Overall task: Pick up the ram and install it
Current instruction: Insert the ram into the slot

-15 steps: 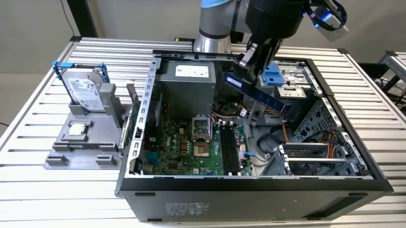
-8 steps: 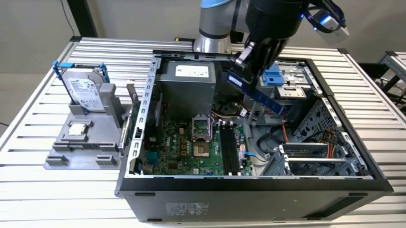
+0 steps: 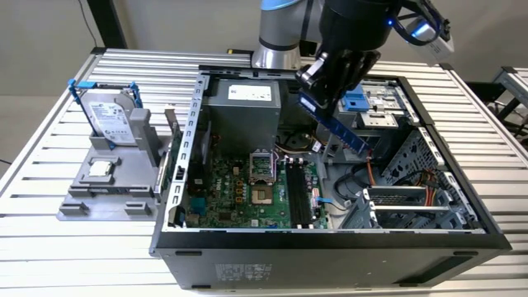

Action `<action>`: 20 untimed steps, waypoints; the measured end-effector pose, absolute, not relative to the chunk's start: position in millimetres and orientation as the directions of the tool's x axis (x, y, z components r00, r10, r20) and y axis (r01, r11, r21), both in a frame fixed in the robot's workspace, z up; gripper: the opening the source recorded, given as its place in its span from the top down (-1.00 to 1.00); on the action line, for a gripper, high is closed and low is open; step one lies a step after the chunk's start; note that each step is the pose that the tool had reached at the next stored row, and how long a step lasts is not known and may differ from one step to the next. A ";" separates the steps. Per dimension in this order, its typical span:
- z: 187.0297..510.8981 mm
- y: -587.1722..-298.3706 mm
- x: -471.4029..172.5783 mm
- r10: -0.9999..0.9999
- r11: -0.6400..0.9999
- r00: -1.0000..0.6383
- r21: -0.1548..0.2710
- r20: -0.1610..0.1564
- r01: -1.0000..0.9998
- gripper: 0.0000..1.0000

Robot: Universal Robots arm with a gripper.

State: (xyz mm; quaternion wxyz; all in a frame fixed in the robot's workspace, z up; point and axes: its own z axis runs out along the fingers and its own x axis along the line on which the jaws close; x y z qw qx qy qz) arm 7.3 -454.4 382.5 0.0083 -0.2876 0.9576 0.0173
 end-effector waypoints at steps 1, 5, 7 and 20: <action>382.5 -454.4 7.3 -0.538 0.842 -0.843 0.028 -0.026 -0.538 1.00; 382.6 -454.4 7.3 -0.480 0.876 -0.877 0.028 -0.026 -0.481 1.00; 382.5 -454.4 7.3 -0.450 0.892 -0.893 0.028 -0.026 -0.451 1.00; 382.3 -454.4 7.3 -0.252 0.967 -0.967 0.028 -0.026 -0.253 1.00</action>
